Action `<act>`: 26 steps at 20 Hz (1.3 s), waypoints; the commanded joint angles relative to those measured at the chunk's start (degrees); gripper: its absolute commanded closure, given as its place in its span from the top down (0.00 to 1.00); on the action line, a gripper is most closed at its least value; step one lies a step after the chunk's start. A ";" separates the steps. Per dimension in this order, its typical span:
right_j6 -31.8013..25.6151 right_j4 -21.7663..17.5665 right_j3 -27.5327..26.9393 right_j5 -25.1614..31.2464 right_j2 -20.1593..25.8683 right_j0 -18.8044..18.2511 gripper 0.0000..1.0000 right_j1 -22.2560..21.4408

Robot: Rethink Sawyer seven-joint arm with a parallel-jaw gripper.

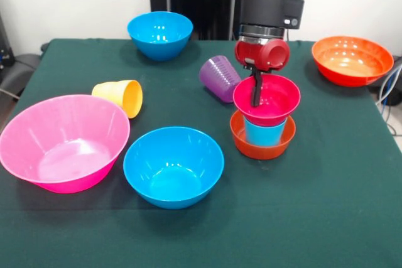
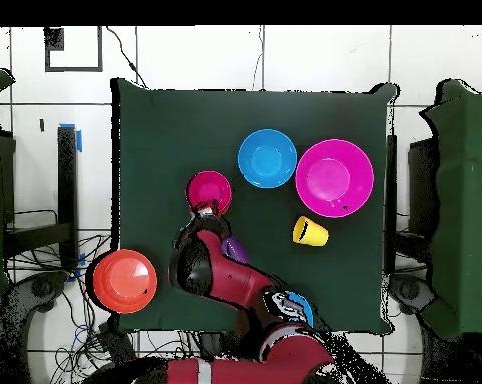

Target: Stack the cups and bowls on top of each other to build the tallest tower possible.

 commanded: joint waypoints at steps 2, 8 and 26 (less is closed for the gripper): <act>8.78 1.66 0.80 4.91 1.59 1.39 0.00 2.73; 6.26 5.19 0.61 6.48 -3.37 5.19 0.00 2.15; 8.91 3.50 0.02 3.88 -5.70 6.45 1.00 2.76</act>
